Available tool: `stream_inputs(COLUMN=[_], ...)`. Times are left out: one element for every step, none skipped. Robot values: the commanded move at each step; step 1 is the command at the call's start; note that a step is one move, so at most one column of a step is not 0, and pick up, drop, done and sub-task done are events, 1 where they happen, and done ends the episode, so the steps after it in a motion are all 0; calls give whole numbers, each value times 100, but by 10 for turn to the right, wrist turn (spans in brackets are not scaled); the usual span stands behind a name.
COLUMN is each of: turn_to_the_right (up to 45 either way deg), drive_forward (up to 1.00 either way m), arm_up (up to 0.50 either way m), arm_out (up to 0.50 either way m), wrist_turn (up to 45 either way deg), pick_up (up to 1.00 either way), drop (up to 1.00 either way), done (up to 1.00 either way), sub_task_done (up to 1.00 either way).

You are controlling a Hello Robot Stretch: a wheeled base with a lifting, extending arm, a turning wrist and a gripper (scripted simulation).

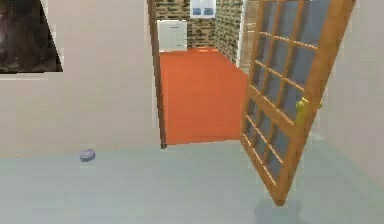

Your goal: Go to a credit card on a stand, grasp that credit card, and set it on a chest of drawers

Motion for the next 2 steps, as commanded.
stream_inputs(turn_to_the_right=[0, 0], drive_forward=[100, 60], arm_up=[0, 0], arm_out=[0, 0], wrist_turn=[0, 0], pick_up=[0, 0], drop=[0, 0], done=[0, 0], sub_task_done=[0, 0])
